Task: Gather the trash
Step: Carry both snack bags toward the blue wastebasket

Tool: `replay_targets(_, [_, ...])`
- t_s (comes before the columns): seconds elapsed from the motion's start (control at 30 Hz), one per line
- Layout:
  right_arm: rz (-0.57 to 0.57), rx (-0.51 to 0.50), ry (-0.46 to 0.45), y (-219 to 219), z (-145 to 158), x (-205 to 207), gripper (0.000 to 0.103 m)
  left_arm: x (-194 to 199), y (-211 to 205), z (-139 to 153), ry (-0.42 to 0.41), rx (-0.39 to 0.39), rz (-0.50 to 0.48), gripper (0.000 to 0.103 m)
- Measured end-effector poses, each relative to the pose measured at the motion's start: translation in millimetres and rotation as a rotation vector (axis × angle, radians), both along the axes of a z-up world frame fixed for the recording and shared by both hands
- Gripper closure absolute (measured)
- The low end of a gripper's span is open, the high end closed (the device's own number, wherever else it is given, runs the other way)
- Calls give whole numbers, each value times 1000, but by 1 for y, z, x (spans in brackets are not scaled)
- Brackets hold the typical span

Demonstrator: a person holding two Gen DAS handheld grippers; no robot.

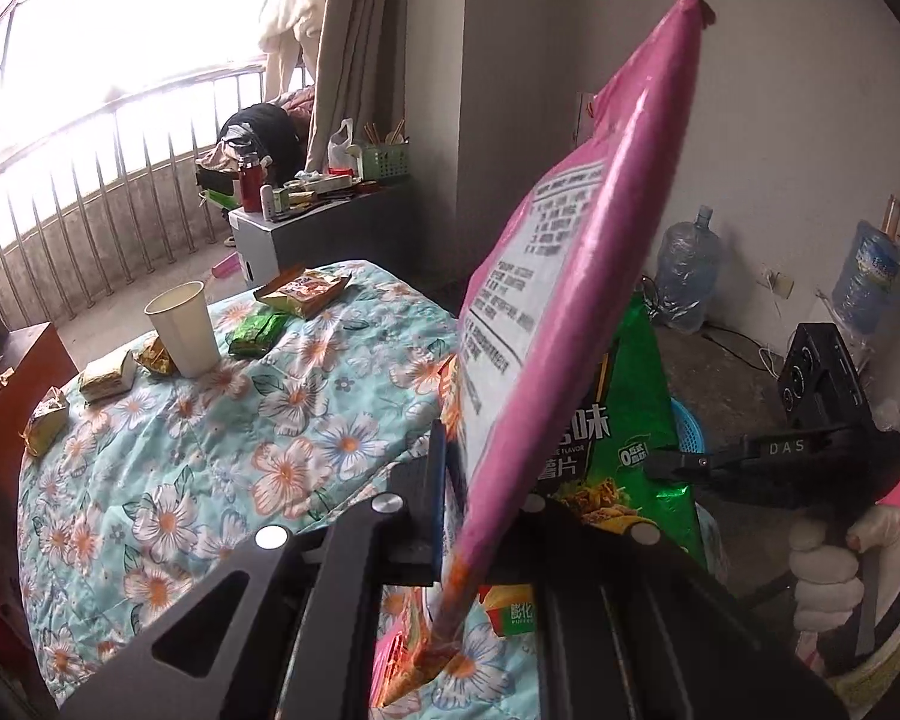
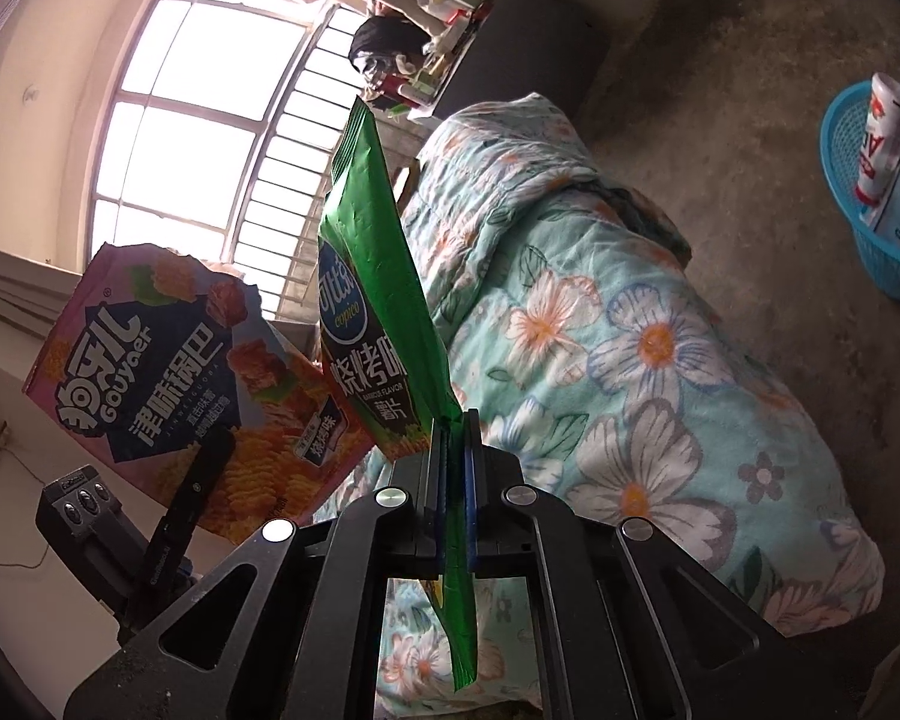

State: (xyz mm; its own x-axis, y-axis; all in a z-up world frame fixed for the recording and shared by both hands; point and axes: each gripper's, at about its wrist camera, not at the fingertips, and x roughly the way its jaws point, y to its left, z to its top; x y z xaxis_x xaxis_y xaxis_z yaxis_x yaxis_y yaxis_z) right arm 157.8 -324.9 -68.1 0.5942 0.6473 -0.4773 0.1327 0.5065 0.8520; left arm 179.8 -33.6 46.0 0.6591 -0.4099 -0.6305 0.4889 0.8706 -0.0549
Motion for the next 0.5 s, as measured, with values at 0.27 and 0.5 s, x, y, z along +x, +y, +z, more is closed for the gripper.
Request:
replay_targets(0.27, [-331,54,-9,-122,-12,-45,100,20,-55,7,101,-166,-141,96])
replay_targets(0.5, [-689,77,115,-228,-75,-76,100,42,-106,-5,174,-171,-228,96])
